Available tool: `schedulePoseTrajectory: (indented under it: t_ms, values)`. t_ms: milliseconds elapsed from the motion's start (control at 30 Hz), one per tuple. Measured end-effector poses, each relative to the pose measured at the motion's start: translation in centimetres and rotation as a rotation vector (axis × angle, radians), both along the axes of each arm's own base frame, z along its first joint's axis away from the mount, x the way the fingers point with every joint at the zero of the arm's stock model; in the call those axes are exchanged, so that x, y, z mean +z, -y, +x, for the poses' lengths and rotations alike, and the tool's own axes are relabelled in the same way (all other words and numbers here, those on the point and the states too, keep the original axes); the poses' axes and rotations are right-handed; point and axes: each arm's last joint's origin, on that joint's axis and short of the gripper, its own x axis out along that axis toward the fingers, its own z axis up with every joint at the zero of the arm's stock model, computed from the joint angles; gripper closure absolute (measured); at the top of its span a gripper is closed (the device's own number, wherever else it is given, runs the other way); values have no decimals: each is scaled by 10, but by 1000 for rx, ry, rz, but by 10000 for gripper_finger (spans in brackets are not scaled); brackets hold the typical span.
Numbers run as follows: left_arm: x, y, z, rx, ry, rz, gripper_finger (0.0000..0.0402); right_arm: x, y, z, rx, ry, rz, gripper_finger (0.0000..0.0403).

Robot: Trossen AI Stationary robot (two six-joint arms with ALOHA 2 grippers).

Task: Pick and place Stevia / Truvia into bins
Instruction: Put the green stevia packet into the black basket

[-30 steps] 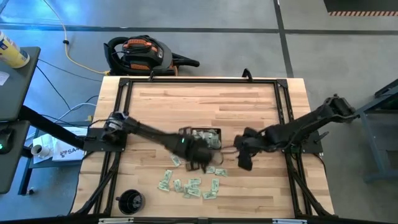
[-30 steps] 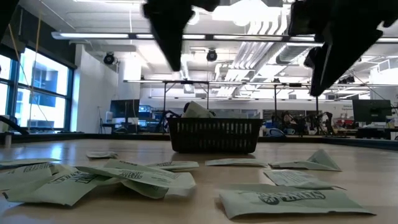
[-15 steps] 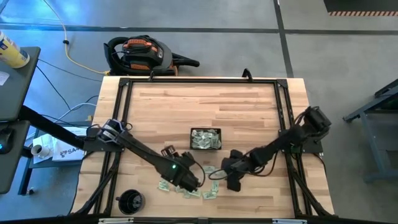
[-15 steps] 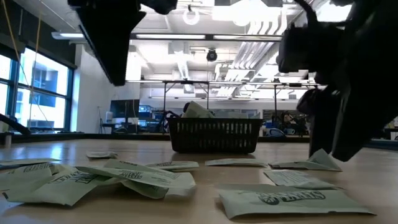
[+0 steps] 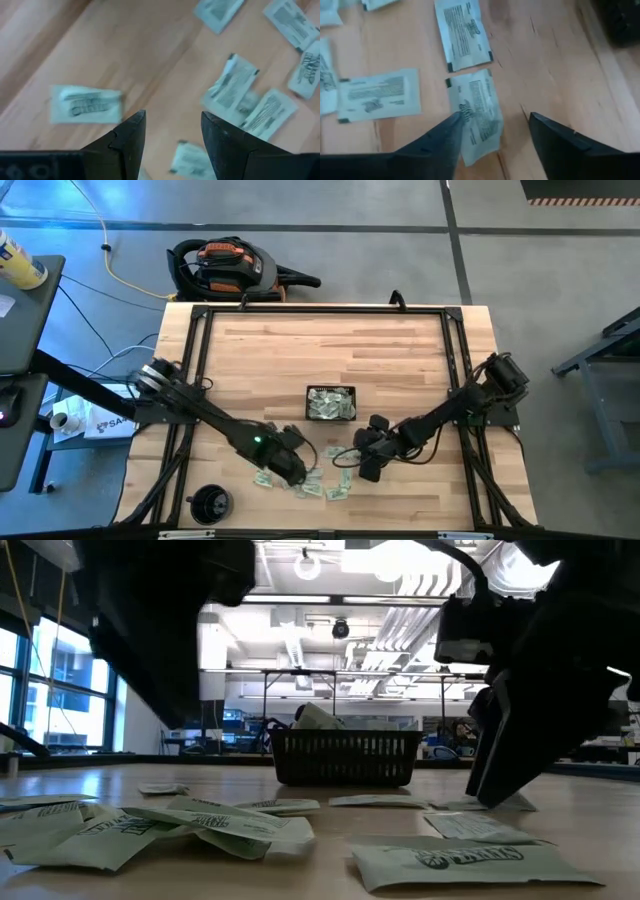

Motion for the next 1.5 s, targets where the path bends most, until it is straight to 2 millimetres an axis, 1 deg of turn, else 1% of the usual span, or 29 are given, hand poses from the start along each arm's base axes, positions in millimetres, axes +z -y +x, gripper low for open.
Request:
schedulePoseTrajectory:
  t_ms: [100,233,333,433,533,600,667,733,800,933,1000,1067,1167,1267,1367,1500]
  values:
    - [0,-9,-16,18,66,-49,177,0,0,0,26,4,-18,216]
    - [-1,-25,-44,65,100,-88,177,0,0,0,54,3,-24,252]
    - [2,-38,-65,100,147,-108,177,-2,4,0,38,-36,-11,280]
    - [6,-52,-87,141,204,-109,177,-5,10,-1,9,-99,26,321]
    - [11,-64,-105,172,264,-120,177,-1,16,0,-10,-122,96,378]
    - [13,-68,-111,175,295,-135,177,8,18,0,-16,-110,123,393]
    - [11,-71,-118,176,295,-134,177,21,20,1,-46,-95,118,386]
    - [7,-73,-121,174,285,-132,176,47,24,8,-84,0,107,388]
    - [3,-74,-122,171,273,-130,176,69,33,15,-111,82,67,397]
    - [-5,-74,-123,172,249,-115,176,88,62,34,-132,124,2,395]
    - [-5,-72,-120,172,268,-130,176,90,80,43,-139,124,-10,399]
    - [-4,-71,-119,171,286,-144,176,80,97,50,-129,80,14,399]
    - [-5,-70,-115,173,301,-155,176,63,115,54,-128,6,77,379]
    - [-8,-67,-112,178,305,-168,176,54,121,60,-101,-14,144,348]
    - [-14,-66,-109,192,281,-173,176,49,121,60,-104,-37,142,318]
    - [-20,-62,-104,189,271,-186,176,69,121,64,-107,31,89,280]
